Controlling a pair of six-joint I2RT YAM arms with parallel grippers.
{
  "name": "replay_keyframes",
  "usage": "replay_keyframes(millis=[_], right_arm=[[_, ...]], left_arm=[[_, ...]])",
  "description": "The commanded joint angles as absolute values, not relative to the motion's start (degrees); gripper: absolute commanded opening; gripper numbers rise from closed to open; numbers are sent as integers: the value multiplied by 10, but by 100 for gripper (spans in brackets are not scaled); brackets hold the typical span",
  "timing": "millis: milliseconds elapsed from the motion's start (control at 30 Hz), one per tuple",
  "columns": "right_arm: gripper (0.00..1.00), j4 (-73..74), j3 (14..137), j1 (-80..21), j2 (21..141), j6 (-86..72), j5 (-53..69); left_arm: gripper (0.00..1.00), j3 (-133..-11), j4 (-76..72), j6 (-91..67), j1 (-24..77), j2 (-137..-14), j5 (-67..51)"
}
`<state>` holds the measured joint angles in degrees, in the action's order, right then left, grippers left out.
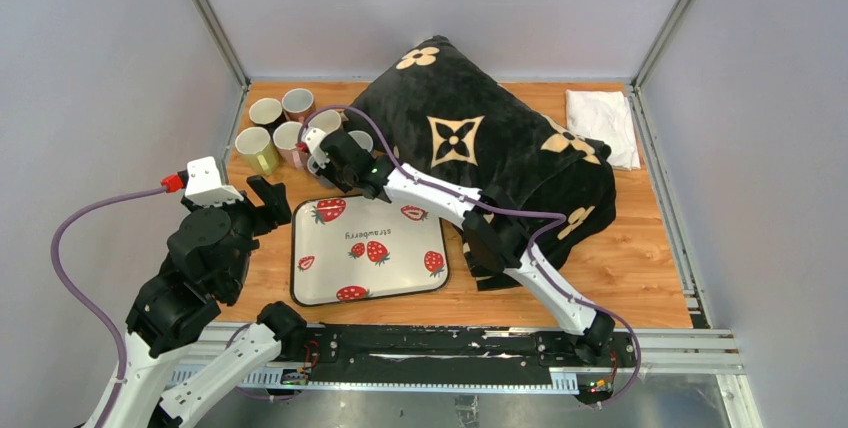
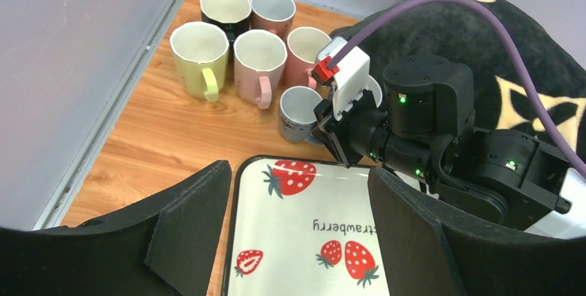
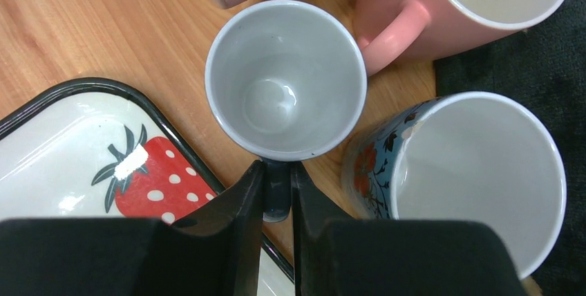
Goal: Turn the mug right side up
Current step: Place the cup at the corner of the board.
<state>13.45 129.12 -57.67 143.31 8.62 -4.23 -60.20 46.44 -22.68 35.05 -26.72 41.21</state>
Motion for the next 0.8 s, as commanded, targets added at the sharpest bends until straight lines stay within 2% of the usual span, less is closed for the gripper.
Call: replay_keyframes(millis=[0, 167, 367, 467, 767], right_arm=[[0, 107, 1324, -584, 1438, 98, -53], [1, 105, 1324, -582, 1444, 98, -57], [24, 105, 1323, -583, 1442, 94, -54], [32, 104, 1320, -582, 1436, 91, -50], [38, 102, 1301, -583, 1400, 86, -39]], left_arm=[[80, -606, 461, -220, 349, -263, 425], [80, -606, 461, -219, 350, -263, 428], [80, -609, 462, -218, 349, -263, 428], [80, -609, 463, -219, 349, -263, 427], [80, -614, 463, -220, 349, -268, 427]])
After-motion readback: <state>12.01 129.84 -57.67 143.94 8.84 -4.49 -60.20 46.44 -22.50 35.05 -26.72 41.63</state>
